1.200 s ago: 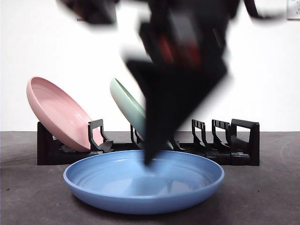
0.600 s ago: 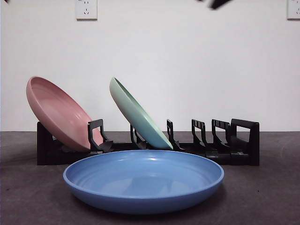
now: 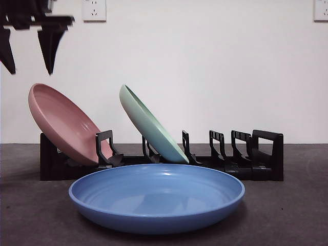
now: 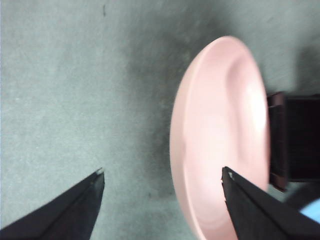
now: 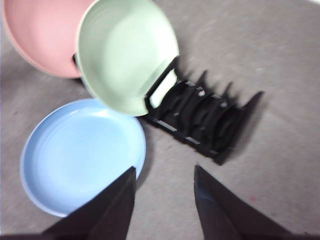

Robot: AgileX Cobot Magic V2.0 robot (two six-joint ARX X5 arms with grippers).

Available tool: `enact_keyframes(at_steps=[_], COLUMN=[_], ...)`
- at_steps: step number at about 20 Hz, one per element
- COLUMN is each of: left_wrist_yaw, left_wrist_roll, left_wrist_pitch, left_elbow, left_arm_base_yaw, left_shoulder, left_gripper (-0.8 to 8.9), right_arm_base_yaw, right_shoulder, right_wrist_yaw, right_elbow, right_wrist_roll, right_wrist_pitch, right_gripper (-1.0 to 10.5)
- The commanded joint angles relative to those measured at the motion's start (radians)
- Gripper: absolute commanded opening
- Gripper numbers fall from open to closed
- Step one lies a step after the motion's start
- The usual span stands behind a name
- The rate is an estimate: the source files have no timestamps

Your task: Place the plate

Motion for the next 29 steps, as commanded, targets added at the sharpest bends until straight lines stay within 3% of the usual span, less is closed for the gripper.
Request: enact_keyframes(at_steps=[1,5,8,12,15,21,23,29], left_wrist_yaw=[-0.024,-0.034,-0.034,-0.034,-0.034,-0.032,-0.032,-0.063], left_wrist_roll=[0.019,0.022,0.023,0.023,0.024,0.042,0.044,0.061], left_wrist_pitch=[0.008,0.040,0.055,0.053,0.054,0.055,0.056,0.035], left_elbow=[0.030,0.030,0.030,0.029,0.030,0.030,0.030,0.058], left_arm_base_yaw=[-0.003,-0.003,-0.004,-0.004,-0.004,-0.004,-0.004,-0.004], left_shoulder=[0.055,0.085,0.088,0.101,0.101,0.113,0.114,0.112], left_gripper=[3.71,3.61,1.81,1.73,0.89,0.81,0.06,0.07], right_arm_base_yaw=[0.004,0.004,0.004,0.005,0.004,0.005,0.005,0.005], right_shoulder=[-0.016,-0.048,-0.061,-0.070,-0.079,-0.112,-0.122,-0.127], right_wrist_yaw=[0.021,0.038,0.039,0.060,0.060,0.060,0.060,0.059], right_elbow=[0.012,0.012,0.011,0.012,0.012,0.012,0.011,0.011], right_wrist_roll=[0.030,0.046,0.054,0.069,0.075,0.099,0.104,0.121], right_wrist_pitch=[0.003,-0.016,-0.034,-0.052,-0.054,-0.055,-0.055,-0.071], right_gripper=[1.8,1.8,1.8,1.8,1.8,1.8,1.8,1.8])
